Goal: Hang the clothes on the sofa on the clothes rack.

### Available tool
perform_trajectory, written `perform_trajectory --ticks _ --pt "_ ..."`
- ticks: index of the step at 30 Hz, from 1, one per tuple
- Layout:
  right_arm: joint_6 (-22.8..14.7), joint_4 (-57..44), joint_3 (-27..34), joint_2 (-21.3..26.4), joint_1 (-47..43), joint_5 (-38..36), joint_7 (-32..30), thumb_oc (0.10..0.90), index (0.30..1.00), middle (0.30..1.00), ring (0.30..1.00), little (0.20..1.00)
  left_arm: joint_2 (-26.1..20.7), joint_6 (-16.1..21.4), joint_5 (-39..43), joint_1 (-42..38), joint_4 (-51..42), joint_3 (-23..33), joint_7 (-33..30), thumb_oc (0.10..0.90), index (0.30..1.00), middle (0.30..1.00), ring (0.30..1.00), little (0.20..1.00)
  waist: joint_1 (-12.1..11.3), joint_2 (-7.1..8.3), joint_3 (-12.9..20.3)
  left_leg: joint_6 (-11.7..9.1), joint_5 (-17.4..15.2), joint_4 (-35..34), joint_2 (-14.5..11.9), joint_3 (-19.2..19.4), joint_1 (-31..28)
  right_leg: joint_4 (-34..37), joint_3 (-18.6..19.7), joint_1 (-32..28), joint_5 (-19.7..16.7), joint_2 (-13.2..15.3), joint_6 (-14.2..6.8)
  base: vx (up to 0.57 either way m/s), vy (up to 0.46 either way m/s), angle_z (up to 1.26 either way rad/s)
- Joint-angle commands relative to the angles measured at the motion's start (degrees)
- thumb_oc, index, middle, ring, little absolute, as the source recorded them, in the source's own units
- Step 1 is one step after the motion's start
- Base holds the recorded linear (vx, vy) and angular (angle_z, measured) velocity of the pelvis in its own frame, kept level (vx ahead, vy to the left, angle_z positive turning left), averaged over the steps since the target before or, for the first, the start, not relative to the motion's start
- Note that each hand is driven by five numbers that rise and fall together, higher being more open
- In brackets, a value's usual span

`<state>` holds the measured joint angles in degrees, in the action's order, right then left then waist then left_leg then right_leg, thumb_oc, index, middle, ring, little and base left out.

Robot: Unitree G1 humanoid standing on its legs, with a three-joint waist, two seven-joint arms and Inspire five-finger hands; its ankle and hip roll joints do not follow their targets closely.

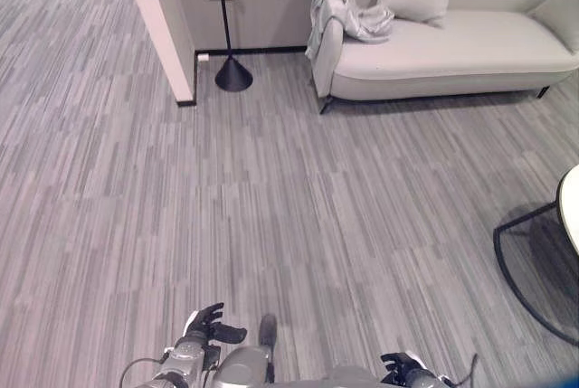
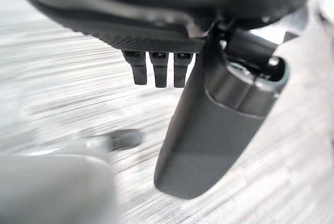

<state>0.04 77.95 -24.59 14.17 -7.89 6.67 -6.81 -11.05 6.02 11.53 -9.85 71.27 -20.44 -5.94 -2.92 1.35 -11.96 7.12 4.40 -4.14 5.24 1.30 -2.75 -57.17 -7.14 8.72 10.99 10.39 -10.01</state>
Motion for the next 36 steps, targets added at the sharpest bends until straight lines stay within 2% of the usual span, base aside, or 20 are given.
perform_trajectory --ticks 1,7,8,10,12,16,18,19,20,22,23,24,25,26,27,28,29,31,33,36 --pt "-0.66 -0.44 4.92 0.85 -0.73 -5.5 0.36 0.8 0.9 0.9 0.9 0.9 0.58 2.31 -3.4 -2.99 -3.23 0.13 -1.57 0.8 0.9 0.9 0.9 0.9 2.08 -2.56 -0.55 -3.38 -3.45 0.93 -2.65 -1.39 0.46 16.63 -1.85 -0.56 -12.11 -3.05 1.6 0.43 -0.03 0.29" --pt "-1.82 3.15 14.46 1.1 0.58 -21.88 1.89 0.8 0.9 0.9 0.9 0.9 1.28 3.41 -5.69 -4.69 -7.93 -5.07 -0.69 0.8 0.9 0.9 0.9 0.9 4.83 -2.07 -0.23 -5.21 -7.82 -0.28 -3.21 -4.8 -6.01 37.05 -1.94 1.98 -10.19 -3.44 1.83 0.37 -0.116 0.48" --pt "-2.01 4.21 16.32 1.16 1.27 -23.98 1.53 0.8 0.9 0.9 0.9 0.9 2.39 3.54 -4.93 -3.7 -6.89 -4.82 -0.04 0.8 0.9 0.9 0.9 0.9 5.39 -1.09 0.18 -6.05 -9.89 -0.36 -2.96 -6.66 -8.14 47.73 0.47 2.62 -13.06 -3.55 0.62 0.61 -0.276 0.4" --pt "-1.75 4.83 16.82 1.11 1.76 -24.15 1.38 0.8 0.9 0.9 0.9 0.9 3.01 3.45 -3.96 -2.82 -5.79 -4.04 0.35 0.8 0.9 0.9 0.9 0.9 5.61 -1.27 -0.1 -6.45 -11.17 -0.3 -3.32 -7.65 -9.73 52.58 0.73 1.75 -15.17 -3.49 -0.04 0.39 -0.182 0.43" --pt "-0.84 6.69 19.2 0.71 2.85 -25.49 1.82 0.8 0.9 0.9 0.9 0.9 5.39 2.51 0.33 1.12 1.89 1.19 1.4 0.8 0.9 0.9 0.9 0.9 6.17 -1.22 0.43 -7.31 -14.62 0.51 -3.52 -10.0 -13.29 59.55 1.8 3.36 -18.77 -2.46 -1.34 0.49 -0.198 0.63" --pt "0.06 8.89 21.72 0.44 5.01 -26.92 2.85 0.8 0.9 0.9 0.9 0.9 6.1 0.93 7.34 6.11 8.81 10.38 2.16 0.8 0.9 0.9 0.9 0.9 6.51 -1.37 1.64 -8.66 -18.47 1.84 -5.11 -11.84 -16.94 60.74 2.07 2.98 -20.35 -2.41 -1.37 0.59 -0.317 0.74" --pt "0.42 8.69 21.14 0.72 5.25 -25.83 3.05 0.8 0.9 0.9 0.9 0.9 6.14 1.03 9.29 8.69 10.53 13.69 1.69 0.8 0.9 0.9 0.9 0.9 6.2 -2.16 2.18 -9.39 -18.38 5.04 -6.63 -11.97 -16.01 58.67 1.62 2.57 -20.62 -2.32 -0.46 0.38 -0.324 0.62" --pt "0.11 8.19 19.75 0.89 3.7 -24.42 2.95 0.8 0.9 0.9 0.9 0.9 5.02 1.08 7.69 8.91 11.76 14.01 1.72 0.8 0.9 0.9 0.9 0.9 6.55 -3.34 2.07 -10.79 -14.98 8.5 -9.16 -12.26 -15.53 54.35 2.96 3.83 -19.03 -3.88 0.72 0.29 -0.255 0.16" --pt "0.1 8.2 19.74 0.9 3.68 -24.42 2.95 0.8 0.9 0.9 0.9 0.9 5.04 1.09 7.68 8.91 11.76 14.03 1.72 0.8 0.9 0.9 0.9 0.9 6.53 -3.41 2.1 -10.81 -15.05 8.52 -9.24 -12.22 -15.52 54.18 2.96 3.93 -18.9 -3.97 0.75 0.42 -0.365 0.17" --pt "-0.69 5.75 15.33 1.0 2.75 -20.43 2.92 0.8 0.9 0.9 0.9 0.9 4.93 1.26 3.63 9.74 11.33 11.79 1.85 0.8 0.9 0.9 0.9 0.9 6.0 -4.1 2.13 -11.96 -8.35 16.65 -9.83 -11.86 -12.27 53.51 3.22 2.21 -17.1 -5.24 2.43 0.32 -0.342 -0.02" --pt "-1.14 1.91 9.88 1.55 1.19 -14.11 2.13 0.8 0.9 0.9 0.9 0.9 5.61 1.06 -0.96 10.02 9.03 7.5 2.26 0.8 0.9 0.9 0.9 0.9 4.99 -3.57 0.74 -13.04 0.37 32.02 -8.88 -10.56 -4.85 55.11 2.79 -1.93 -15.54 -5.43 4.71 0.28 -0.352 -0.11" --pt "-1.14 1.91 9.88 1.52 1.18 -14.11 2.13 0.8 0.9 0.9 0.9 0.9 5.58 1.05 -0.96 10.02 9.03 7.51 2.26 0.8 0.9 0.9 0.9 0.9 5.08 -3.38 0.84 -13.02 0.56 31.91 -8.68 -10.65 -4.71 55.14 2.75 -1.81 -15.59 -5.22 4.67 0.28 -0.377 0.03" --pt "-0.92 1.11 8.57 1.91 0.57 -12.67 1.72 0.8 0.9 0.9 0.9 0.9 5.81 0.98 -2.2 9.9 7.8 5.94 2.04 0.8 0.9 0.9 0.9 0.9 4.72 -2.58 0.1 -13.65 3.19 39.64 -7.43 -10.27 -1.54 56.26 2.95 -3.59 -15.27 -5.02 5.58 0.19 -0.29 -0.03" --pt "-0.92 0.82 8.26 1.78 -0.06 -12.48 1.19 0.8 0.9 0.9 0.9 0.9 6.06 0.83 -2.4 9.03 7.02 5.73 0.98 0.8 0.9 0.9 0.9 0.9 4.36 -1.47 -0.63 -13.43 3.97 44.6 -7.42 -7.71 0.47 57.28 2.86 -5.58 -14.52 -4.81 6.52 0.37 -0.504 -0.08" --pt "0.07 1.89 7.04 1.44 -0.45 -11.3 1.28 0.8 0.9 0.9 0.9 0.9 6.27 0.71 -0.57 8.2 5.53 5.88 0.25 0.8 0.9 0.9 0.9 0.9 2.76 -0.25 -1.84 -11.93 1.66 53.99 -6.81 -4.18 5.13 58.72 3.17 -8.91 -13.58 -4.34 7.41 0.27 -0.362 -0.08" --pt "0.06 1.9 7.05 1.45 -0.46 -11.29 1.28 0.8 0.9 0.9 0.9 0.9 6.27 0.69 -0.56 8.2 5.51 5.87 0.25 0.8 0.9 0.9 0.9 0.9 2.74 -0.53 -1.93 -11.93 1.37 54.42 -7.08 -4.23 5.22 58.73 3.14 -8.99 -13.6 -4.62 7.42 0.39 -0.356 -0.22" --pt "1.04 3.28 4.93 1.14 0.17 -7.74 2.17 0.8 0.9 0.9 0.9 0.9 5.88 0.78 -0.59 7.52 3.88 4.92 0.8 0.8 0.9 0.9 0.9 0.9 1.44 -0.05 -2.27 -11.53 -1.25 59.39 -3.87 -2.09 11.31 59.52 3.97 -11.41 -13.02 -4.35 7.91 0.36 -0.17 -0.24" --pt "1.37 3.67 3.31 1.36 0.43 -4.54 2.86 0.8 0.9 0.9 0.9 0.9 5.26 0.99 -3.72 7.4 2.01 2.2 1.54 0.8 0.9 0.9 0.9 0.9 1.0 -0.92 -1.78 -11.4 -2.91 57.43 -1.19 -0.55 15.35 59.92 5.32 -13.45 -12.41 -5.08 7.64 0.42 -0.107 -0.21" --pt "1.49 3.85 3.41 1.49 0.54 -4.33 3.19 0.8 0.9 0.9 0.9 0.9 5.28 1.06 -4.94 7.31 1.85 1.3 1.31 0.8 0.9 0.9 0.9 0.9 0.83 -1.37 -1.88 -11.4 -3.2 55.29 -0.79 -0.15 16.29 59.61 5.98 -14.23 -11.79 -5.36 7.65 0.28 0.007 -0.23" --pt "1.52 5.2 4.95 1.69 2.01 -5.41 4.97 0.8 0.9 0.9 0.9 0.9 6.85 0.43 -4.75 7.69 3.4 0.31 2.37 0.8 0.9 0.9 0.9 0.9 0.13 -2.4 -1.21 -10.07 -2.91 37.29 -0.79 -0.05 19.44 58.29 7.79 -17.4 -7.92 -7.54 8.08 0.36 0.017 -0.33"
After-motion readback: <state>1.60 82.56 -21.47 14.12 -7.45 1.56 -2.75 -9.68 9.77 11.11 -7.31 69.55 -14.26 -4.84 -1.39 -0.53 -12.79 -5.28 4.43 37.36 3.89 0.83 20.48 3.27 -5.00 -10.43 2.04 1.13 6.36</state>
